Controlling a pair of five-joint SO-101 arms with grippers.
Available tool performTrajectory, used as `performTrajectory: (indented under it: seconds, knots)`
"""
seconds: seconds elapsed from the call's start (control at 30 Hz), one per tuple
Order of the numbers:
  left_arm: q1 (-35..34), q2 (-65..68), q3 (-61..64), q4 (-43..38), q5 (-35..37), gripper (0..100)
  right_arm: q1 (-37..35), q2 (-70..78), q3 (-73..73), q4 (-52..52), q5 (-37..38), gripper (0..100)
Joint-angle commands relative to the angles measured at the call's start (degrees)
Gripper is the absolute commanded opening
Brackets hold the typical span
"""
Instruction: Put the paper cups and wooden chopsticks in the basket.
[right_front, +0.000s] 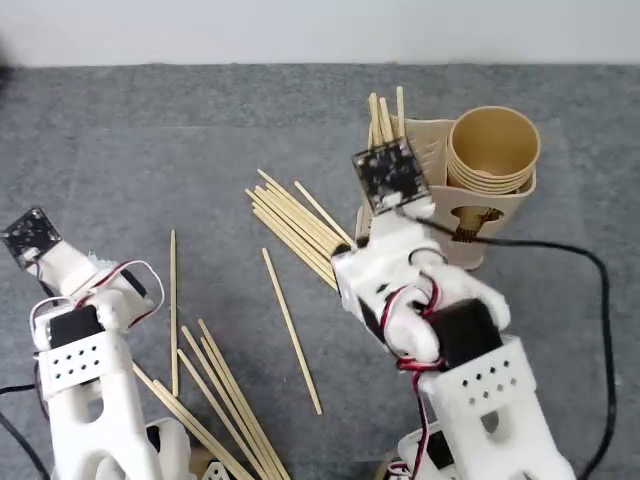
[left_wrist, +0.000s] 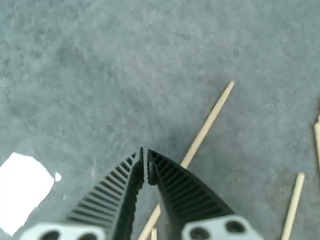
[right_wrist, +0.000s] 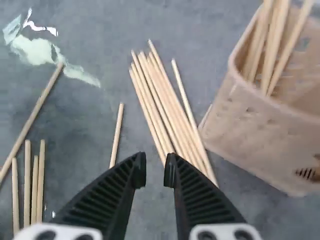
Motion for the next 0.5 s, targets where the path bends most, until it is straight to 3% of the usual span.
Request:
performTrajectory:
  seconds: [0.0, 0.23, 0.47]
  knots:
    - [2.64, -1.67, -5.58, 7.3, -1.41, 1, -0.57, -2.95, 6.24, -2.33, -2.29, 7.5]
    - [14.77, -1.58, -14.11, 26.02, -2.11, 1, -0.22, -6.99, 24.18, -13.67, -5.63, 7.5]
    - [17.41, -1.58, -8.92, 23.38, -2.46, 3, -0.22, -10.68, 34.46, -22.73, -6.77, 7.5]
